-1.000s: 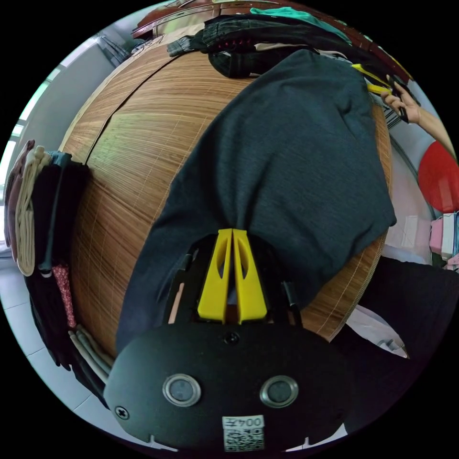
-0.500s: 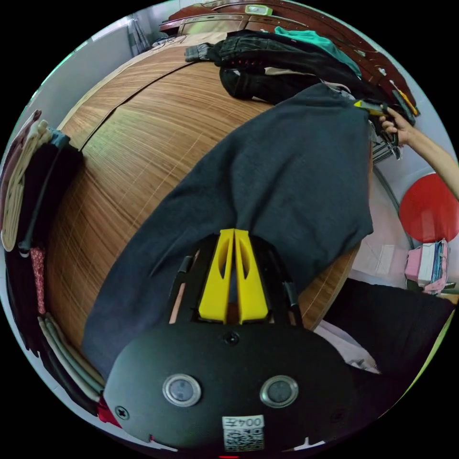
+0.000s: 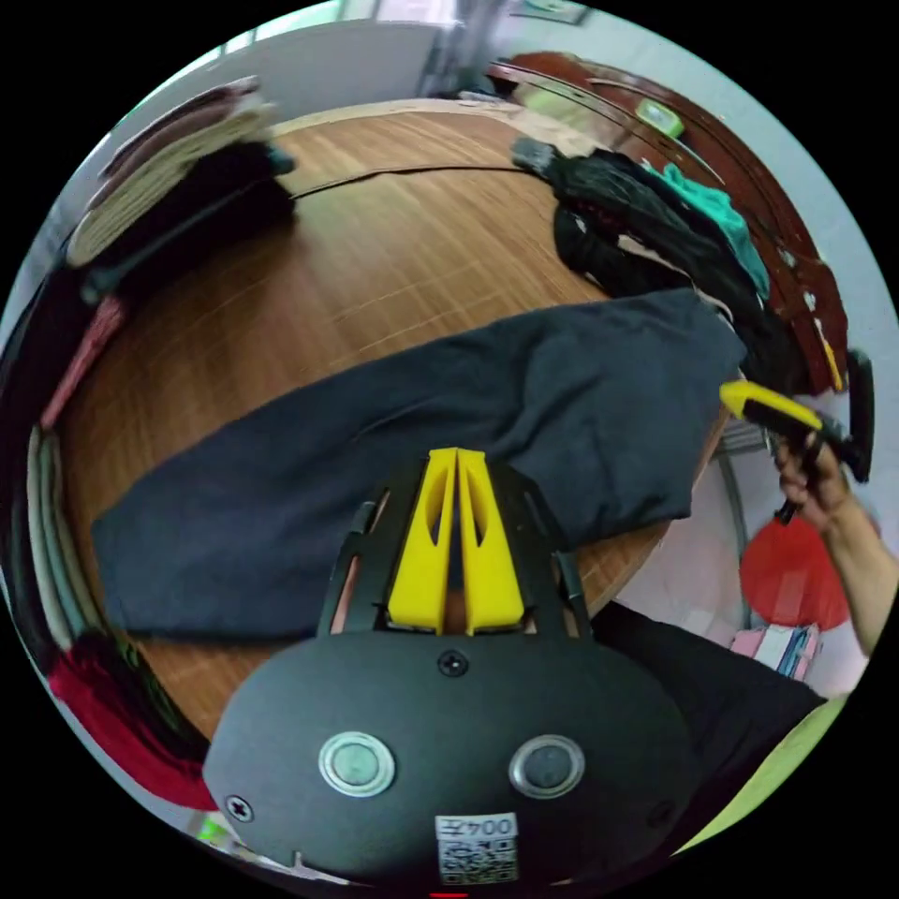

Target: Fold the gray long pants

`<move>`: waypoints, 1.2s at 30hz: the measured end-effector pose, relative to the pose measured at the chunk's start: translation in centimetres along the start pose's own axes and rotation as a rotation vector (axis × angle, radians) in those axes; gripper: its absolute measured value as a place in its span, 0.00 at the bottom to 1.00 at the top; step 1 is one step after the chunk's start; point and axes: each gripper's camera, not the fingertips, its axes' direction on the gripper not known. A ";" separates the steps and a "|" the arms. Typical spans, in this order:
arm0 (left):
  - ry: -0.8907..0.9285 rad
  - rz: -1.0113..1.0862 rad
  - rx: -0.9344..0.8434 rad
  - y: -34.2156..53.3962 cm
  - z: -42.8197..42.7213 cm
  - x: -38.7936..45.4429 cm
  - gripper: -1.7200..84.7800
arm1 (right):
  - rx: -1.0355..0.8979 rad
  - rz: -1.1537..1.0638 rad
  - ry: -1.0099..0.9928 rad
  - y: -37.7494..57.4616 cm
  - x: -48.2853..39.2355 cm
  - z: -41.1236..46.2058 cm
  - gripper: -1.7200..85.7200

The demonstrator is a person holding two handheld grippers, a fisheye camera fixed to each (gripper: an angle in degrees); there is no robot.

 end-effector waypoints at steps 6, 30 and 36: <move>-0.169 -0.394 0.018 11.6 -10.6 -14.1 0.02 | -0.128 0.128 0.054 -2.6 -4.6 2.5 0.02; -0.042 -0.537 0.189 26.3 -37.7 -14.3 0.03 | -0.034 -0.901 0.078 -21.9 -63.6 -4.0 0.07; -0.085 -0.385 0.249 23.7 -45.0 -9.6 0.04 | 0.036 -0.091 -0.580 -24.1 -48.0 -16.0 0.06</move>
